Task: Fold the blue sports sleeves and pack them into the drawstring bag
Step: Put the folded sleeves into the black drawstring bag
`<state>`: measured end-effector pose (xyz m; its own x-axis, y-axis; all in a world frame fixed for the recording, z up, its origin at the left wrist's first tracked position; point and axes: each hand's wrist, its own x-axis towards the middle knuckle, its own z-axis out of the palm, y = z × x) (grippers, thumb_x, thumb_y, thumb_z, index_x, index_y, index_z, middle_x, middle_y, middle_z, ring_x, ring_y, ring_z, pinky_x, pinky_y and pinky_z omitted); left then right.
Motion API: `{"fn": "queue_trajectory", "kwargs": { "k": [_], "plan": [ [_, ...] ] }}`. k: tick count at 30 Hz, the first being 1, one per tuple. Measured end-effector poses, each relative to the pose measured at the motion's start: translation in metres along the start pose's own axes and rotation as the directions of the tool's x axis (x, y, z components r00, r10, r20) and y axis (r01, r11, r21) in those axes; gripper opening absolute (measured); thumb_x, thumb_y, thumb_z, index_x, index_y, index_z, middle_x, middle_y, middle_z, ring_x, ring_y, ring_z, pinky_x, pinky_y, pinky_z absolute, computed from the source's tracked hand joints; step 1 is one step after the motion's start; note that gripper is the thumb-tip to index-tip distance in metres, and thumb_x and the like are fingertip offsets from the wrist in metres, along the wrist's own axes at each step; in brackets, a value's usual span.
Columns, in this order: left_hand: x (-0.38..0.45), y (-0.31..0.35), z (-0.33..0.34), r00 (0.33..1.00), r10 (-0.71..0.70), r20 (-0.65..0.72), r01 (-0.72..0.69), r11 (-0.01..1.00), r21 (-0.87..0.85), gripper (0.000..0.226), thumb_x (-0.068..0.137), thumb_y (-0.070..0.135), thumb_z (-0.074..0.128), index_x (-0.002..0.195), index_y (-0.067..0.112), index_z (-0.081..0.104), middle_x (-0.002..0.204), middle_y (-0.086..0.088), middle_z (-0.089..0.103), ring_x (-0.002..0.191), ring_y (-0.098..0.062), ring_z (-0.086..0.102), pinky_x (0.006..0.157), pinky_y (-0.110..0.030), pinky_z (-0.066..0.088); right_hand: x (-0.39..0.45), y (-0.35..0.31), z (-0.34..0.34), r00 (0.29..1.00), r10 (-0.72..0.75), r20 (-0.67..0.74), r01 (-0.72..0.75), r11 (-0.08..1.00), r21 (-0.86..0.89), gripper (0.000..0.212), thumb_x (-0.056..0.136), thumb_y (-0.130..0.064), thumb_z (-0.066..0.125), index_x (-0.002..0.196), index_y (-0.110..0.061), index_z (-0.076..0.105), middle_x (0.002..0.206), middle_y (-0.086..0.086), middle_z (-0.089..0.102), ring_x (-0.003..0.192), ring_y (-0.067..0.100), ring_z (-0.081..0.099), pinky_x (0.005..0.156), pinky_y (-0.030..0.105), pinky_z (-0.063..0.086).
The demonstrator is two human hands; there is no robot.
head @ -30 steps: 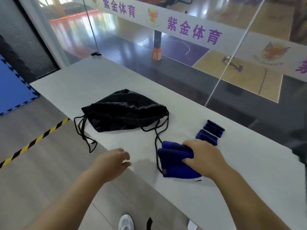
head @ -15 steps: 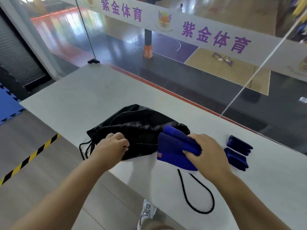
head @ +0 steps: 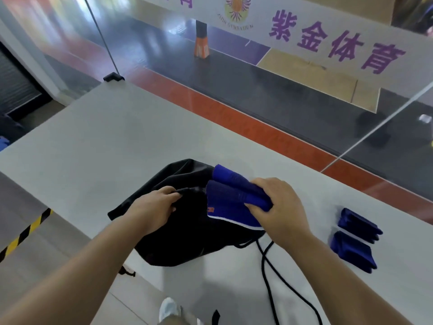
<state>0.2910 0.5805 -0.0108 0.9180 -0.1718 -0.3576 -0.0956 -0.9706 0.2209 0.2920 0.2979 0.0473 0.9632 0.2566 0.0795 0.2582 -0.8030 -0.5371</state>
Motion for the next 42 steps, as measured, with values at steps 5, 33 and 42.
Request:
{"fn": "queue_trajectory", "kwargs": {
  "k": [5, 33, 42],
  "plan": [
    [0.017, -0.01, -0.031, 0.996, 0.01, -0.084, -0.032, 0.966, -0.258, 0.042, 0.09, 0.014, 0.057, 0.131, 0.019, 0.053, 0.138, -0.001, 0.052, 0.127, -0.022, 0.048, 0.104, -0.025, 0.032, 0.001, -0.002, 0.014, 0.95, -0.294, -0.109, 0.289, 0.956, -0.056, 0.043, 0.064, -0.001, 0.064, 0.105, -0.014, 0.068, 0.104, 0.0, 0.068, 0.1, 0.015, 0.053, 0.094, 0.016, 0.037],
    [0.011, -0.036, -0.079, 0.99, 0.095, -0.105, -0.134, 0.876, -0.464, 0.05, 0.094, 0.017, 0.051, 0.141, 0.026, 0.037, 0.145, 0.007, 0.043, 0.133, -0.013, 0.04, 0.105, -0.022, 0.027, 0.048, -0.067, 0.02, 0.749, 0.099, 0.655, -0.351, 0.898, 0.266, 0.034, 0.082, -0.018, 0.07, 0.109, -0.033, 0.059, 0.11, -0.008, 0.063, 0.099, 0.015, 0.063, 0.085, 0.035, 0.056],
    [0.007, -0.04, -0.074, 0.992, 0.104, -0.072, -0.126, 0.852, -0.509, 0.05, 0.094, 0.018, 0.052, 0.139, 0.035, 0.039, 0.141, 0.008, 0.048, 0.129, -0.014, 0.045, 0.107, -0.029, 0.035, 0.05, -0.054, 0.079, 0.679, 0.531, 0.508, -0.711, 0.301, 0.635, 0.018, 0.087, -0.013, 0.068, 0.101, -0.004, 0.062, 0.103, 0.014, 0.069, 0.094, 0.028, 0.068, 0.071, 0.039, 0.061]
  ]
}}
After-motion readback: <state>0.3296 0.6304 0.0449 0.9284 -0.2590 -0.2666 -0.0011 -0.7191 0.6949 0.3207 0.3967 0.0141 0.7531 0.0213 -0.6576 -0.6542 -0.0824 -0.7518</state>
